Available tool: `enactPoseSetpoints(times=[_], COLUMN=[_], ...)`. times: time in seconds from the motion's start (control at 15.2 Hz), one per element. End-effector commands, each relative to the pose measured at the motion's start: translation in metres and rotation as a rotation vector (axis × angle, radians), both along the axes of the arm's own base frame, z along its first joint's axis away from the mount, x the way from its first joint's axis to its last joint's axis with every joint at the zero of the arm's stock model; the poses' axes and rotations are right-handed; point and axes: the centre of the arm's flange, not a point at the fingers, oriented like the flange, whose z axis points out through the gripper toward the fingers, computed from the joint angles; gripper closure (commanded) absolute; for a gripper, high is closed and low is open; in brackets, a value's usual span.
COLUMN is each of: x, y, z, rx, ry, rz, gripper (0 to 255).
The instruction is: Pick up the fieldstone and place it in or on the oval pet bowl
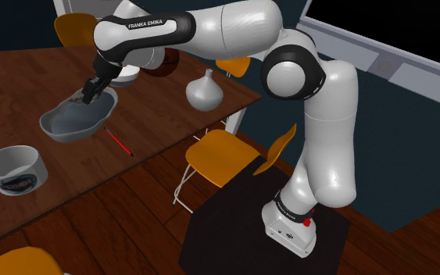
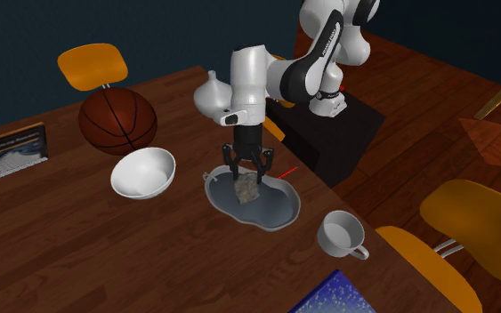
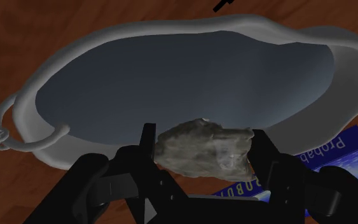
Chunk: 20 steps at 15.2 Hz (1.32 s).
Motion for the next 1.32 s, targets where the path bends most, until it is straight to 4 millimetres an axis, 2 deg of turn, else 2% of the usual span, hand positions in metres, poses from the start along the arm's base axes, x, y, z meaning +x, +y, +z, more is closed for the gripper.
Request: enactPoseSetpoints(times=[0.0, 0.07, 0.13, 0.46, 0.73, 1.25], x=[0.000, 0.000, 0.000, 0.000, -0.013, -0.013], y=[0.000, 0.000, 0.000, 0.000, -0.020, -0.020], z=[0.000, 0.000, 0.000, 0.000, 0.044, 0.044], rx=[0.000, 0.000, 0.000, 0.000, 0.000, 0.000], ry=[0.000, 0.000, 0.000, 0.000, 0.000, 0.000], rz=[0.000, 0.000, 0.000, 0.000, 0.000, 0.000], gripper=[255, 255, 0, 0, 0, 0])
